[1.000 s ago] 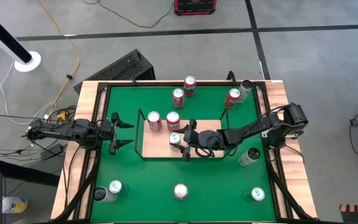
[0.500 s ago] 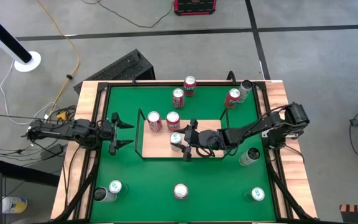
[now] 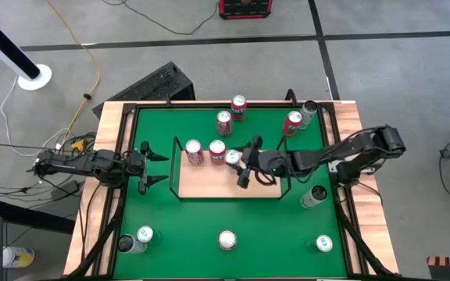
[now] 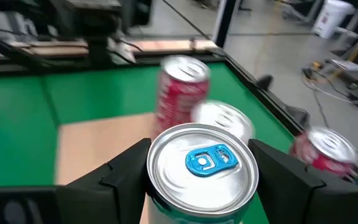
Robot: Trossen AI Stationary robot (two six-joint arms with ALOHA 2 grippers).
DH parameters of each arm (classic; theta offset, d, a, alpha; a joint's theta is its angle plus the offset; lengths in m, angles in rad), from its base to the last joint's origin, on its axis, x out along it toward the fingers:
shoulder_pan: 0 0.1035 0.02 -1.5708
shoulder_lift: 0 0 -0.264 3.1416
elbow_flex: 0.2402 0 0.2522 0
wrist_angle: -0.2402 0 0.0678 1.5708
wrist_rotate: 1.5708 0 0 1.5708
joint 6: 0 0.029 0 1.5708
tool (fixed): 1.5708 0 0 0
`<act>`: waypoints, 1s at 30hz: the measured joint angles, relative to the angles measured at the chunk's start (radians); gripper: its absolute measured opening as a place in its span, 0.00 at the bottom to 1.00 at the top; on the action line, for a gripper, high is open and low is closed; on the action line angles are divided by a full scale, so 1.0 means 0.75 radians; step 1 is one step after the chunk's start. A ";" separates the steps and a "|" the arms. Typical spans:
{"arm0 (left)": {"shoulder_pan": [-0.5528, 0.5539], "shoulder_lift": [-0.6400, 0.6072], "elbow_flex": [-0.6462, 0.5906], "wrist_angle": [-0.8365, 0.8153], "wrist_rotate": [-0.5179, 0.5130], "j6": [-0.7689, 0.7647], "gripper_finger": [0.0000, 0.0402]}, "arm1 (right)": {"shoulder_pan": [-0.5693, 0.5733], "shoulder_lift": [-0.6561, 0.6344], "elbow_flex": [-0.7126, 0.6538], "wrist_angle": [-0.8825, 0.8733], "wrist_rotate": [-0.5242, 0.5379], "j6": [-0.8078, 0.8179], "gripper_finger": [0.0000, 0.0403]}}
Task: Place canned beverage on shelf
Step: Put the top left blue soda can on the shelf
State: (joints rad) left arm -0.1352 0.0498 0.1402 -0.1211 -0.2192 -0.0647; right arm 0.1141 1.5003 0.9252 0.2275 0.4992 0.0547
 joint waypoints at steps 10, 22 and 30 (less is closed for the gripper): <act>0.000 0.000 0.000 -0.026 0.001 -0.004 0.76 | -0.123 -0.018 -0.135 0.079 -0.076 0.070 0.66; 0.000 0.000 0.001 -0.026 -0.029 -0.003 0.76 | -0.127 -0.061 -0.217 0.101 0.138 0.227 0.66; 0.000 0.000 0.001 -0.022 -0.032 -0.004 0.76 | -0.043 -0.052 -0.217 0.083 0.324 0.315 0.68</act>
State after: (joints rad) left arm -0.1349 0.0498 0.1410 -0.1379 -0.2432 -0.0677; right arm 0.0819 1.4613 0.7624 0.2900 0.7424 0.2911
